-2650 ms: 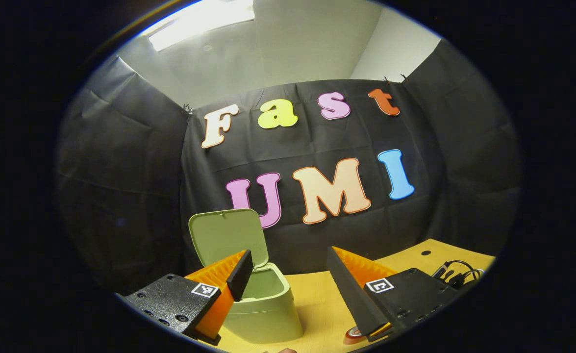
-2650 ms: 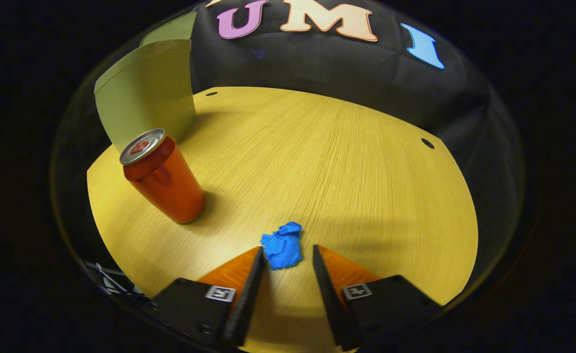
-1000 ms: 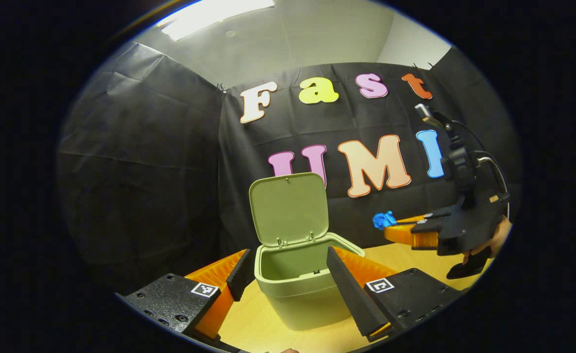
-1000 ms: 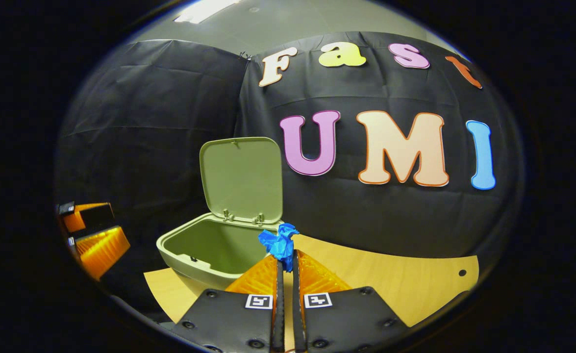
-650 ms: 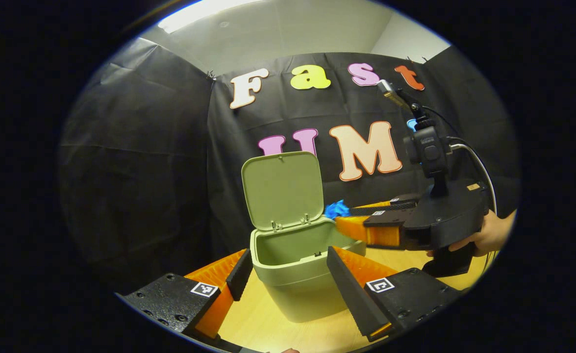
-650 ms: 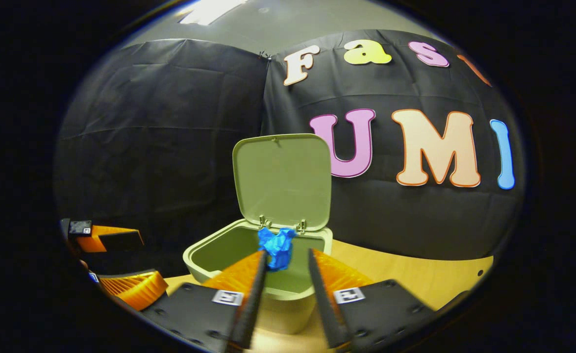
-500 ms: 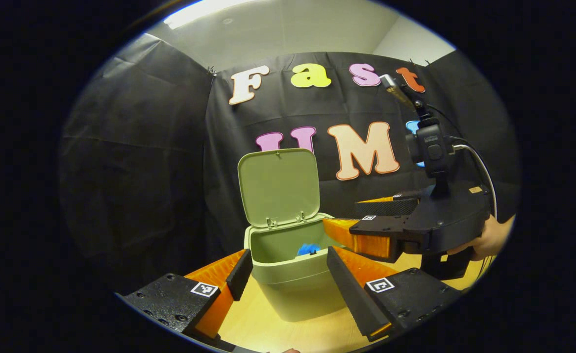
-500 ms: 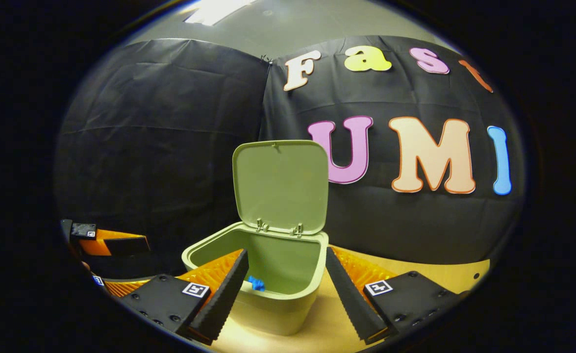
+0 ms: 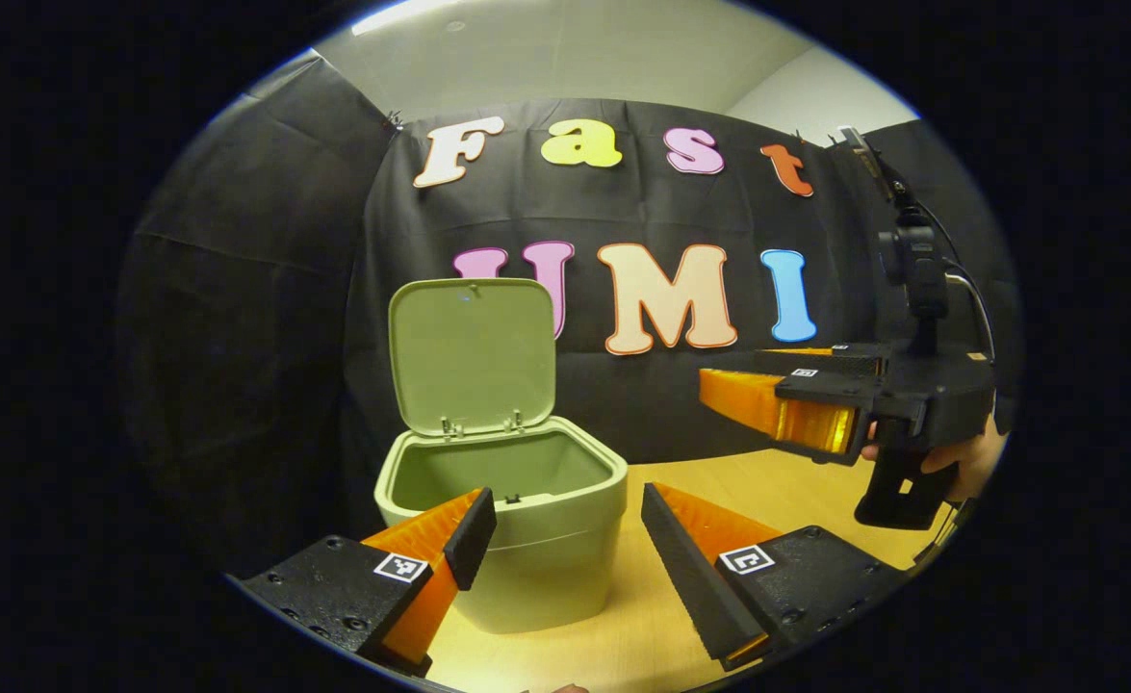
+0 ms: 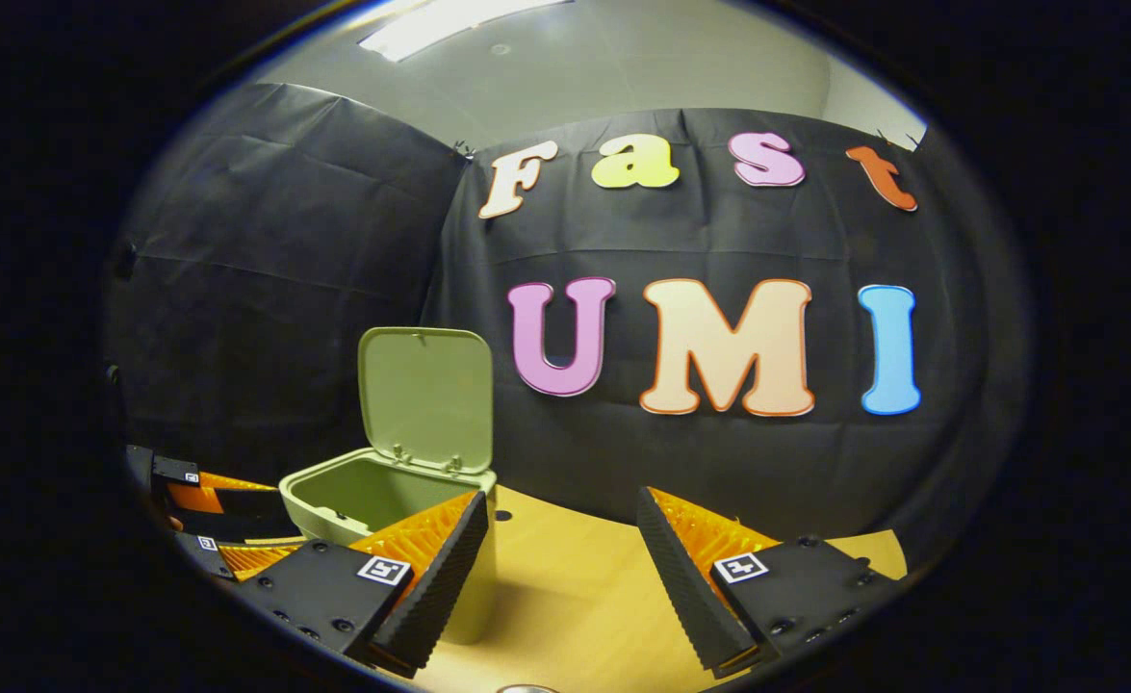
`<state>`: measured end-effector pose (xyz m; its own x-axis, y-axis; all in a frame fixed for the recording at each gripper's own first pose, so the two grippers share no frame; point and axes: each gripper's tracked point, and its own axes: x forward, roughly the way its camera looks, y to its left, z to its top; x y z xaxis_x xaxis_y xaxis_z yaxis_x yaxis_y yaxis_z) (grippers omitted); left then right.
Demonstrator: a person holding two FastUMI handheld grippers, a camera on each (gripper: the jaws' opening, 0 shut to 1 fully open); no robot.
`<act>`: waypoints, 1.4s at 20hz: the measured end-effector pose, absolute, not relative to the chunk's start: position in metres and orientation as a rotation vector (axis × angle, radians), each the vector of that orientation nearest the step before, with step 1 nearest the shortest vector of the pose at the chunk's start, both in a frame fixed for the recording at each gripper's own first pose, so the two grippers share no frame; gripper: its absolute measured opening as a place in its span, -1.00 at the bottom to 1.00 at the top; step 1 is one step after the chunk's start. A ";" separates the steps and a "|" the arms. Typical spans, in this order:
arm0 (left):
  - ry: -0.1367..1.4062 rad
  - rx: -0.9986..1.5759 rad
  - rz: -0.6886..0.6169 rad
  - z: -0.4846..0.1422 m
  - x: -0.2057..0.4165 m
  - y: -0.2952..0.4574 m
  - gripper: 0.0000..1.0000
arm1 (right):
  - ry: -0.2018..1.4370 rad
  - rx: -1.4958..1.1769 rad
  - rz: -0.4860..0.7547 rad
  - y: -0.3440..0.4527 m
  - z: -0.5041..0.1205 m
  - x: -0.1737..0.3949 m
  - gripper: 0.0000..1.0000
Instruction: Press the lid of the desktop garbage bin to open it, pick up the crumpled paper on the desktop and throw it into the bin, then pick up the pop can on the desktop and drop it into the bin, and finally close the garbage bin lid.
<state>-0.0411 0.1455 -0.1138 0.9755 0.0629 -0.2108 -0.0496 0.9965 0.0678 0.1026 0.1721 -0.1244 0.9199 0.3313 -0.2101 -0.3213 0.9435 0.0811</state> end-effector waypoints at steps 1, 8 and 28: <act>0.222 0.055 0.039 -0.118 -0.039 0.135 0.88 | 0.235 0.047 0.308 0.155 -0.126 0.102 0.96; 0.334 0.054 -0.115 -0.175 -0.035 0.060 0.88 | 0.290 0.102 0.149 0.052 -0.133 0.094 1.00; 0.702 0.068 -0.184 -0.356 -0.065 -0.008 0.90 | 0.429 0.087 -0.080 -0.114 -0.170 0.024 0.98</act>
<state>-0.0646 -0.0080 -0.3563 0.7480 -0.1448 -0.6477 0.1907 0.9817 0.0007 0.0241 -0.1145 -0.1705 0.9064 -0.0592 -0.4183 0.0960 0.9931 0.0674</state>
